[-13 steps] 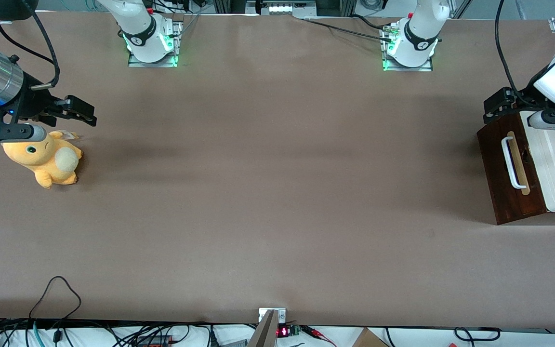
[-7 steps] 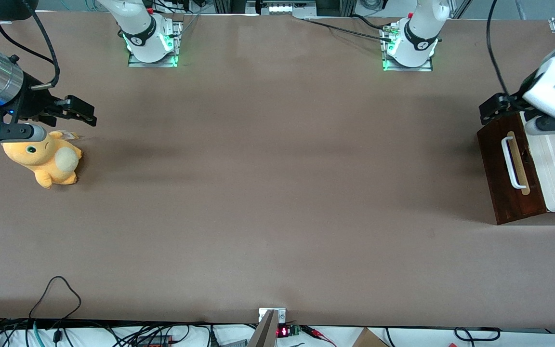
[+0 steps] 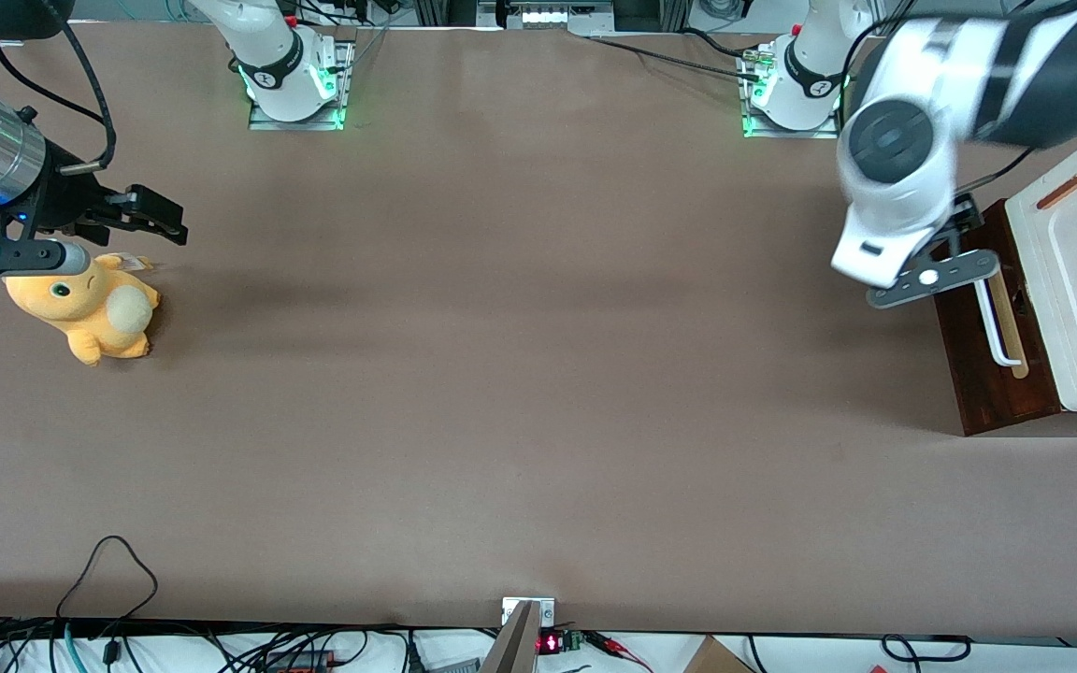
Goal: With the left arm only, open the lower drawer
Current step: 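Move the left gripper down toward the white handle of the lower drawer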
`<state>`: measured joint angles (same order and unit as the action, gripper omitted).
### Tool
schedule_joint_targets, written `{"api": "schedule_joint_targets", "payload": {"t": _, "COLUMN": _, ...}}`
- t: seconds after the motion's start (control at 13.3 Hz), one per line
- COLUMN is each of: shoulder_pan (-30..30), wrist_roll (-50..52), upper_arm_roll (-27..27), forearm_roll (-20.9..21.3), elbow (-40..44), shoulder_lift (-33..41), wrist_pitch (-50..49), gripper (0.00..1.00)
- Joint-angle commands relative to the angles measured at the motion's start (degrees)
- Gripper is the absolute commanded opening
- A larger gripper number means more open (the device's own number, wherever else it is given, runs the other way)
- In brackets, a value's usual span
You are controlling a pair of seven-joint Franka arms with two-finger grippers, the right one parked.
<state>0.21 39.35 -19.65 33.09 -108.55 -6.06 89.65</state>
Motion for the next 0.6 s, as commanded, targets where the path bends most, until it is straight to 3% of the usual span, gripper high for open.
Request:
{"api": "schedule_joint_targets", "payload": {"t": 0.0, "shoulder_pan": -0.21, "wrist_roll": 4.85, "upper_arm_roll": -0.3, "forearm_roll": 7.58, "elbow": -5.34, "shoulder_lift": -3.6, "wrist_pitch": -0.35, "gripper": 1.0}}
{"api": "schedule_joint_targets", "payload": {"t": 0.3, "shoulder_pan": -0.39, "wrist_roll": 6.87, "upper_arm_roll": 0.05, "forearm_roll": 16.37, "elbow": -10.72, "shoulder_lift": -8.09, "wrist_pitch": 0.44, "gripper": 1.0}}
{"api": "schedule_joint_targets", "payload": {"t": 0.53, "shoulder_pan": -0.39, "wrist_roll": 6.35, "upper_arm_roll": 0.32, "forearm_roll": 15.51, "elbow": -10.02, "shoulder_lift": -8.01, "wrist_pitch": -0.26, "gripper": 1.0}}
